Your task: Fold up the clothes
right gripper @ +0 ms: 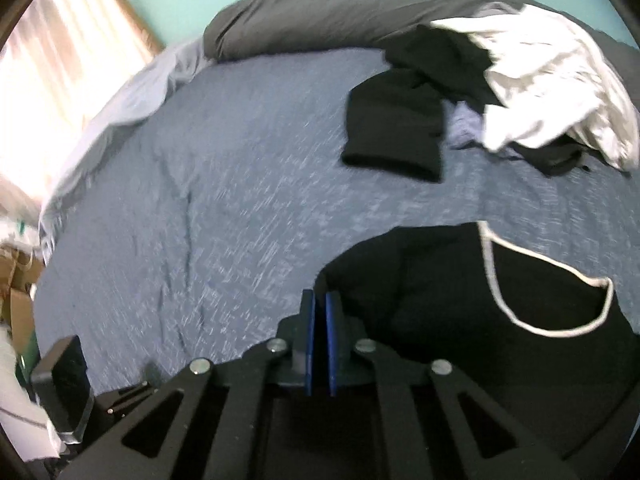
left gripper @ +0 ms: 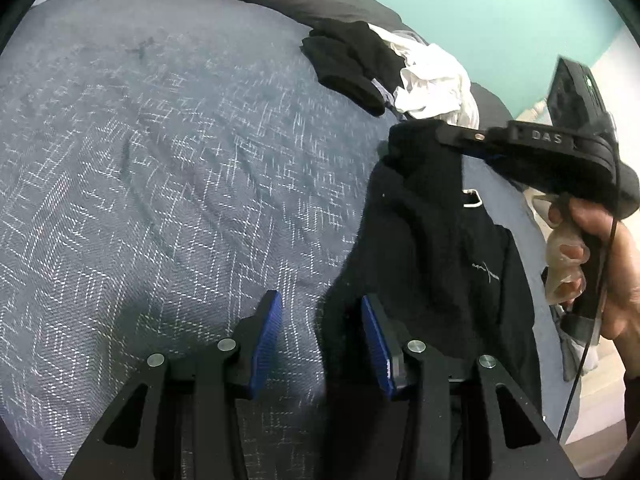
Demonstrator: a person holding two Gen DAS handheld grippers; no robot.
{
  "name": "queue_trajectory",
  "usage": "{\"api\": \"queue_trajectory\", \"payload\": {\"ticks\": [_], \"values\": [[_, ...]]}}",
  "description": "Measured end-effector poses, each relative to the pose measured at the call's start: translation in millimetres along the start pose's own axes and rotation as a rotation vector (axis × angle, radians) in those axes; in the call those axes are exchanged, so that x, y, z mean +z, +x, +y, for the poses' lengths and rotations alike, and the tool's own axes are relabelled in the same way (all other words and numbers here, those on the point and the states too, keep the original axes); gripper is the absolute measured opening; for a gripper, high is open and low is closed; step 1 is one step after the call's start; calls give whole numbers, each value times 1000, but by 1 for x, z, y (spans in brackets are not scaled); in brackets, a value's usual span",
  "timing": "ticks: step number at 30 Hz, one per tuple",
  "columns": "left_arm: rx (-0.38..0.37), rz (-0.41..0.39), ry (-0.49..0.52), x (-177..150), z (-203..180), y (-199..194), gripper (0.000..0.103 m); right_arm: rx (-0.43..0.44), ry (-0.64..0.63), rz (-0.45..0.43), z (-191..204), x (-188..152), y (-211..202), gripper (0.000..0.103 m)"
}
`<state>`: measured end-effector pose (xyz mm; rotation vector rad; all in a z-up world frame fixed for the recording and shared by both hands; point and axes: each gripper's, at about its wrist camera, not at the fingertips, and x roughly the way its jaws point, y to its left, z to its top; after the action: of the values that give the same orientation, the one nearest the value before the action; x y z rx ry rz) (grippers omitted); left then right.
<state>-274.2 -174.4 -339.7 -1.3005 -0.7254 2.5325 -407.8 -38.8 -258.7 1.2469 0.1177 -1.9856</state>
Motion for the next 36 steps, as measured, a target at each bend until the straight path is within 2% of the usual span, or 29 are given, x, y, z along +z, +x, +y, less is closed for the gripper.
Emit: {"api": "queue_trajectory", "payload": {"ticks": [4, 10, 12, 13, 14, 15, 17, 21, 25, 26, 27, 29, 33, 36], "values": [[8, 0, 11, -1, -1, 1, 45, -16, 110, 9, -34, -9, 2, 5], [6, 1, 10, -2, 0, 2, 45, -14, 142, 68, -44, -14, 14, 5], [8, 1, 9, -2, -1, 2, 45, -7, 130, 31, -41, -8, 8, 8], [9, 1, 10, -2, -1, 2, 44, -4, 123, 11, -39, -5, 5, 10], [9, 2, 10, -2, -1, 2, 44, -5, 121, 3, -37, 0, 4, 16], [10, 2, 11, -2, -1, 2, 44, -5, 121, -3, -36, 5, 3, 27], [10, 3, 11, -2, -2, 1, 44, -13, 111, -2, -33, 14, 4, 33], [6, 7, 8, -2, -2, 2, 44, -54, 58, 50, -25, 29, 18, 33], [4, 9, 9, -3, -2, 2, 44, -42, 50, 100, -24, 32, 34, 32], [6, 10, 12, -4, -2, 2, 44, -32, 53, 108, -25, 33, 38, 28], [7, 10, 15, -4, -3, 2, 44, -22, 56, 116, -25, 33, 41, 16], [7, 11, 16, -4, -3, 3, 44, -2, 60, 129, -24, 33, 48, 11], [2, 13, 13, -4, -2, 2, 44, 74, 117, 90, -29, 43, 49, 8], [3, 14, 20, -5, -2, 2, 44, 91, 135, 63, -30, 52, 50, 8]]}}
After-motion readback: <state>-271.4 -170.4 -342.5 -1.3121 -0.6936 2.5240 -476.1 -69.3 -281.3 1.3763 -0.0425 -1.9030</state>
